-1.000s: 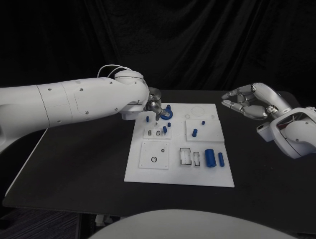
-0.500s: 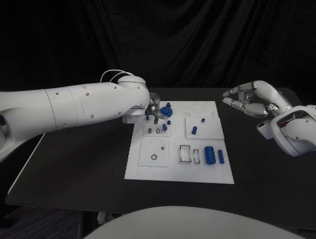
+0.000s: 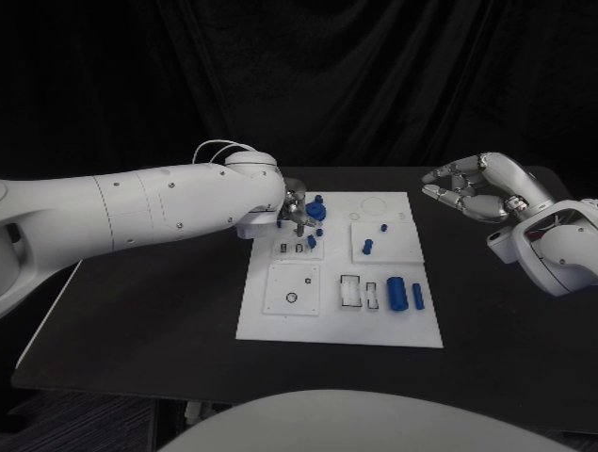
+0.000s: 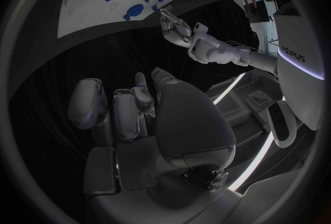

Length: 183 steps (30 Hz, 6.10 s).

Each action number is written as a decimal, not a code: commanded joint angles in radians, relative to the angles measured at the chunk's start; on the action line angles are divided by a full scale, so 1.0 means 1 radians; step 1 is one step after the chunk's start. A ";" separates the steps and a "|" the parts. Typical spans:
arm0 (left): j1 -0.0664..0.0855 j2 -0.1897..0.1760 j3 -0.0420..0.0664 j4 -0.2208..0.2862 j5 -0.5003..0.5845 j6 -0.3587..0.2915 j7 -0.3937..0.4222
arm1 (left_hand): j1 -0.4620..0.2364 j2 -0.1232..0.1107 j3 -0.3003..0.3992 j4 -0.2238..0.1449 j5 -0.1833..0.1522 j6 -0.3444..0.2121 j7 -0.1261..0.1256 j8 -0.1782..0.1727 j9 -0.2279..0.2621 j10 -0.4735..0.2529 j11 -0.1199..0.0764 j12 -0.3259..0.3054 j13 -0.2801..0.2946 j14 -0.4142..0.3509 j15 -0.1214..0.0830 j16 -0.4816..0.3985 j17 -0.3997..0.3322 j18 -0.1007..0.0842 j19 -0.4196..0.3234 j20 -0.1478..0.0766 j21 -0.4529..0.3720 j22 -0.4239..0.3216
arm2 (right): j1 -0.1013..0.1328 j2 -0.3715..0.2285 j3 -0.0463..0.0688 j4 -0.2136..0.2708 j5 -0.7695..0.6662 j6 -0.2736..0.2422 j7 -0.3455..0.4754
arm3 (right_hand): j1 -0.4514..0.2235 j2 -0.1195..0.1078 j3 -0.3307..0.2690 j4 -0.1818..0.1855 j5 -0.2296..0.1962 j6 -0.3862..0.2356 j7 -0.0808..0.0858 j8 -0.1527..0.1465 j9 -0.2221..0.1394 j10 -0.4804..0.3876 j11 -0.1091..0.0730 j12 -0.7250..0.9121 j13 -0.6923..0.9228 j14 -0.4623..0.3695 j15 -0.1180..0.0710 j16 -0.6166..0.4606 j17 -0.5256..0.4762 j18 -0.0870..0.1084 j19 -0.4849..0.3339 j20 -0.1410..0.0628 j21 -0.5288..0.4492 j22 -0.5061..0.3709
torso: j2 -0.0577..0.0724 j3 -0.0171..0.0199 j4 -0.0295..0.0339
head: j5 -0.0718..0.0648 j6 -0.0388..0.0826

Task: Assemble the parts on the task board

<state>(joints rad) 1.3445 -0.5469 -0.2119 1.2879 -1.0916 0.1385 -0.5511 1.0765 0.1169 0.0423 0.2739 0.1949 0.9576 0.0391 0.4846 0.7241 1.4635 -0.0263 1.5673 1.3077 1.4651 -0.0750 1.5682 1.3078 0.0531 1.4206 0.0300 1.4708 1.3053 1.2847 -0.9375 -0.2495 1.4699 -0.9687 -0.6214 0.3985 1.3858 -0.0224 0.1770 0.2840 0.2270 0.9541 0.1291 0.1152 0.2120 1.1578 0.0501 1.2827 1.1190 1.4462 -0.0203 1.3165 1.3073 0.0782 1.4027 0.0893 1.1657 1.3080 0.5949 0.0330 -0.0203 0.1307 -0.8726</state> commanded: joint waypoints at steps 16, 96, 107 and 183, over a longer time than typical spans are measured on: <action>-0.037 0.025 0.001 -0.039 -0.002 -0.040 0.052 | 0.012 0.002 0.006 -0.014 0.018 0.002 -0.003 -0.019 0.013 0.107 -0.007 0.004 0.263 0.106 -0.009 0.003 0.263 0.009 -0.015 -0.001 -0.015 -0.018 | -0.004 0.001 0.001 -0.001 -0.007 -0.011 -0.019 | 0.004 -0.005 0.008 0.000 0.006 0.004 0.000 -0.004 -0.001 0.007 0.001 0.001 -0.002 0.006 0.003 -0.006 0.028 0.008 0.007 0.001 -0.005 0.149 | -0.002 -0.0003 0.0015 | -0.010 0.000; -0.083 0.042 0.001 -0.090 -0.002 -0.042 0.086 | 0.038 -0.074 0.272 -0.215 0.174 0.035 -0.009 -0.135 0.105 0.107 -0.013 0.004 0.263 0.106 -0.015 0.003 0.263 0.016 -0.026 -0.007 -0.052 -0.043 | -0.009 0.008 0.001 -0.010 -0.008 0.006 -0.036 | 0.012 -0.005 0.015 -0.003 0.010 0.002 0.001 -0.011 -0.004 0.000 0.001 -0.006 -0.013 0.006 0.003 -0.013 0.021 0.010 0.006 0.000 -0.018 0.145 | -0.006 0.0004 0.0020 | -0.011 0.000; -0.083 0.011 0.001 -0.061 -0.002 -0.065 0.081 | -0.049 -0.117 0.455 -0.315 0.246 0.050 -0.005 -0.161 0.155 0.107 -0.011 0.004 0.263 0.106 -0.013 0.003 0.263 0.016 -0.023 -0.006 -0.059 -0.037 | -0.012 0.006 0.001 -0.010 -0.008 0.009 -0.041 | 0.014 -0.005 0.016 -0.003 0.011 0.001 0.001 -0.012 -0.004 -0.002 0.001 -0.008 -0.015 0.005 0.003 -0.015 0.019 0.011 0.004 0.000 -0.023 0.143 | -0.004 -0.0005 0.0019 | -0.011 0.000; -0.137 -0.071 0.001 0.007 -0.002 -0.210 0.091 | -0.187 -0.106 0.358 -0.224 -0.009 0.052 0.011 -0.254 0.173 0.107 0.003 0.004 0.263 0.106 -0.001 0.003 0.263 0.026 -0.044 0.006 -0.098 -0.070 | -0.017 -0.003 0.001 -0.008 -0.017 0.024 -0.065 | 0.015 -0.008 0.018 -0.002 0.012 0.002 0.003 -0.015 -0.005 -0.007 0.002 -0.011 -0.020 0.002 0.004 -0.022 0.013 0.012 0.002 0.001 -0.030 0.141 | -0.005 -0.0012 0.0016 | -0.001 0.000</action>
<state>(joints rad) 1.2114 -0.6175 -0.2104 1.2924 -1.0938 -0.0835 -0.4644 0.8959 0.0103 0.4084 0.0457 0.1894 1.0123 0.0450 0.2366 0.9034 1.4670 -0.0296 1.5672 1.3074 1.4652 -0.0820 1.5681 1.3074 0.0696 1.3823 0.0329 1.3762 1.2364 1.2706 -0.9386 -0.2493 1.4604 -0.9791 -0.6026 0.3519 1.3936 -0.0303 0.1907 0.2814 0.2362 0.9541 0.1291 0.1074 0.2088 1.1578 0.0501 1.2749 1.1003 1.4462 -0.0203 1.3012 1.3074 0.0782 1.4027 0.0893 1.1384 1.3074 0.5905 0.0318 -0.0183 0.1284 -0.8727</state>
